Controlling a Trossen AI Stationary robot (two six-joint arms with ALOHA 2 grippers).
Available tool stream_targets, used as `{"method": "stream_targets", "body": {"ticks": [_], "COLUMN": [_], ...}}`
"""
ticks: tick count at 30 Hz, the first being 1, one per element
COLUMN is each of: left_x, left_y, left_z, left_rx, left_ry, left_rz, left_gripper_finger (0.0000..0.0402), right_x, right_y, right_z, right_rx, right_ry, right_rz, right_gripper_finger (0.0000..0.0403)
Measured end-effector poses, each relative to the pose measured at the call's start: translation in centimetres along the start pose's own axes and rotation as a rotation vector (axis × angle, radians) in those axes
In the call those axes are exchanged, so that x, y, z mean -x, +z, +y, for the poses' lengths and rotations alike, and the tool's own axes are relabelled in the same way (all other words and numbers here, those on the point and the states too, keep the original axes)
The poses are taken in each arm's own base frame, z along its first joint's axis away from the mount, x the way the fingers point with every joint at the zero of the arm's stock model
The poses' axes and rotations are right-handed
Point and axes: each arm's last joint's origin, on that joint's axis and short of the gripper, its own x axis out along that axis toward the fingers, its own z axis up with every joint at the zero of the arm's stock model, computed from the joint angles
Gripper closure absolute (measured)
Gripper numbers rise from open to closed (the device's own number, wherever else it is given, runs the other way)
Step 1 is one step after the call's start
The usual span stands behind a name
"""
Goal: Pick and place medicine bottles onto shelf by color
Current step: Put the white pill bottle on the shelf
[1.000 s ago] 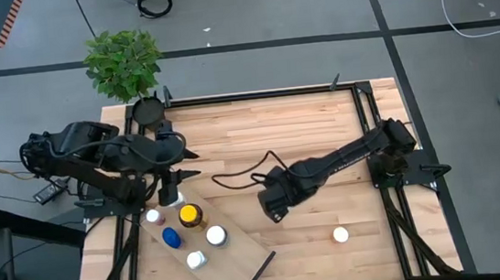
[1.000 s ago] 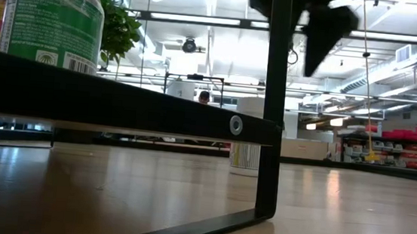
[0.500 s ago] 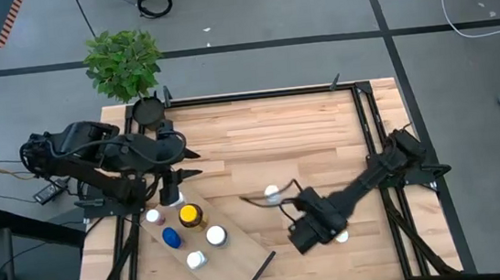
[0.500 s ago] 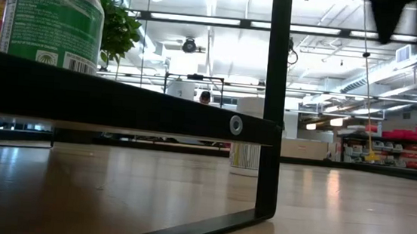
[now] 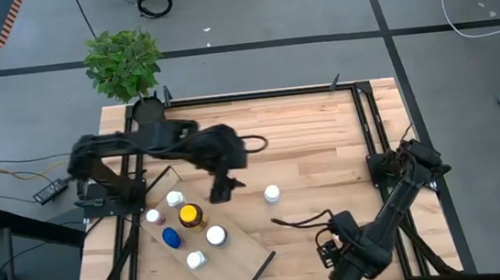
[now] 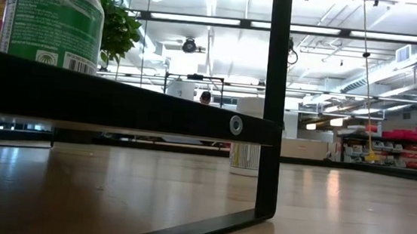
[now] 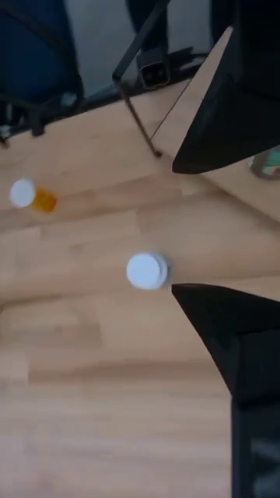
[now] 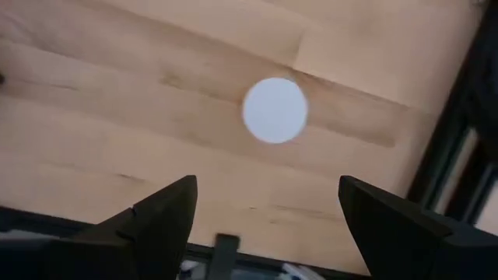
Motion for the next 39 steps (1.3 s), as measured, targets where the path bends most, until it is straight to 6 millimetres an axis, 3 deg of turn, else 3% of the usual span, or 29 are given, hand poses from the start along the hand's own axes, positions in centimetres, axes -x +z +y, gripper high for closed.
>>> {"method": "stream_targets", "body": {"ticks": [7, 15, 24, 32, 39], "left_x": [-5.6, -11.8, -18.3, -20.3, -20.4], "left_y": [0.4, 0.4, -1.2, -2.1, -2.1], "left_z": [1.3, 0.4, 1.9, 4.0, 3.1], "left_rx": [-0.03, -0.27, -0.226, -0.191, -0.196], "left_ry": [-0.08, -0.049, -0.019, -0.021, -0.101], "left_rz": [0.079, 0.128, 0.249, 0.293, 0.282], "left_gripper_finger": [0.013, 0.0118, 0.0078, 0.0061, 0.0061], "right_x": [0.1, 0.2, 0.2, 0.1, 0.1], "right_y": [-1.9, -3.5, -3.8, -2.9, -2.2], "right_z": [-1.6, -2.6, -2.7, -1.9, -1.5], "right_rx": [0.074, 0.118, 0.094, 0.058, 0.038], "right_ry": [0.015, 0.046, 0.063, 0.055, 0.048], "right_rz": [-0.054, -0.056, -0.052, -0.051, -0.049], "right_gripper_finger": [0.0082, 0.0082, 0.0082, 0.0082, 0.0082]}}
